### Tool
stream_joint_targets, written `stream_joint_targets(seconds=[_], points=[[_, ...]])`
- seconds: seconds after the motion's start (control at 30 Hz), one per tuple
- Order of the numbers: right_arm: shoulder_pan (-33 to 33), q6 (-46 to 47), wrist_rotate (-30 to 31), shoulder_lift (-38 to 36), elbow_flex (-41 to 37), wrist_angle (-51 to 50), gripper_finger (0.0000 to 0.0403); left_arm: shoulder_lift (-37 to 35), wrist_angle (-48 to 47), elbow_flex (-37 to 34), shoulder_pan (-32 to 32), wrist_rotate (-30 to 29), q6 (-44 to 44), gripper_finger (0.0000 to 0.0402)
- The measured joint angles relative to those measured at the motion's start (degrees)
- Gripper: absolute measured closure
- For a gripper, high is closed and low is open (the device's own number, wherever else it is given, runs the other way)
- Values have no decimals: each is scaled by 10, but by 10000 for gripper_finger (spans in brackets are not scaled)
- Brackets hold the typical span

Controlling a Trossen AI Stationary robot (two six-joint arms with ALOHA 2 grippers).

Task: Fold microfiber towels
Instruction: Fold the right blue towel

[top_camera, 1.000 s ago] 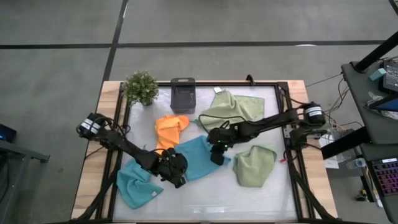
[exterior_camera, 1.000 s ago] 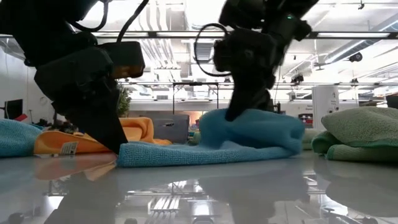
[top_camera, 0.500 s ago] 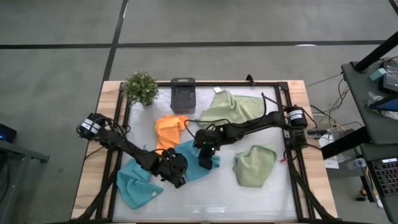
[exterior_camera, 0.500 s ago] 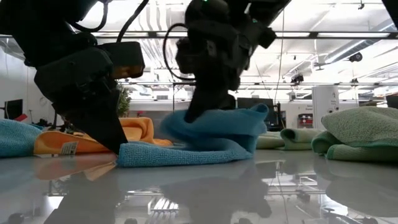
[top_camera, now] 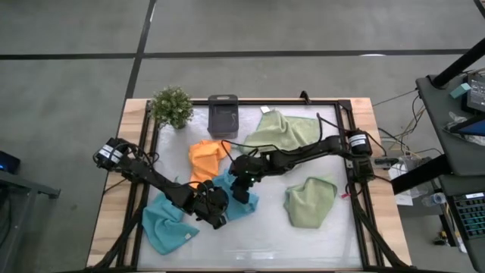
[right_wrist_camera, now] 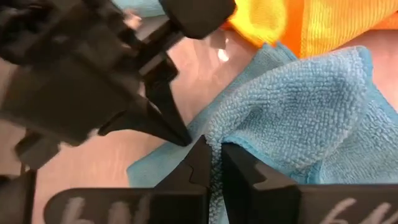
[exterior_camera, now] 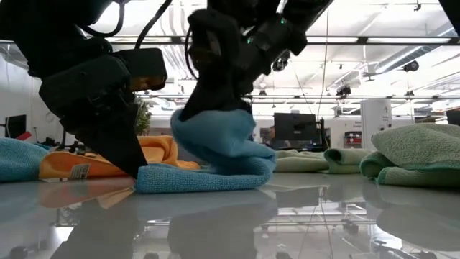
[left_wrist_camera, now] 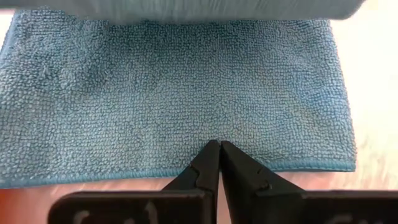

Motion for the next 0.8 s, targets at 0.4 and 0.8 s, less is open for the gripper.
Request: stream_joint_targets(seconds=[0.4,0.8], points=[[2,30,42,61,-1,39,390,-1,3,-1,0,0,0,398],[2,-14,43,55,-1,46,390,-1,8,-1,0,0,0,398]])
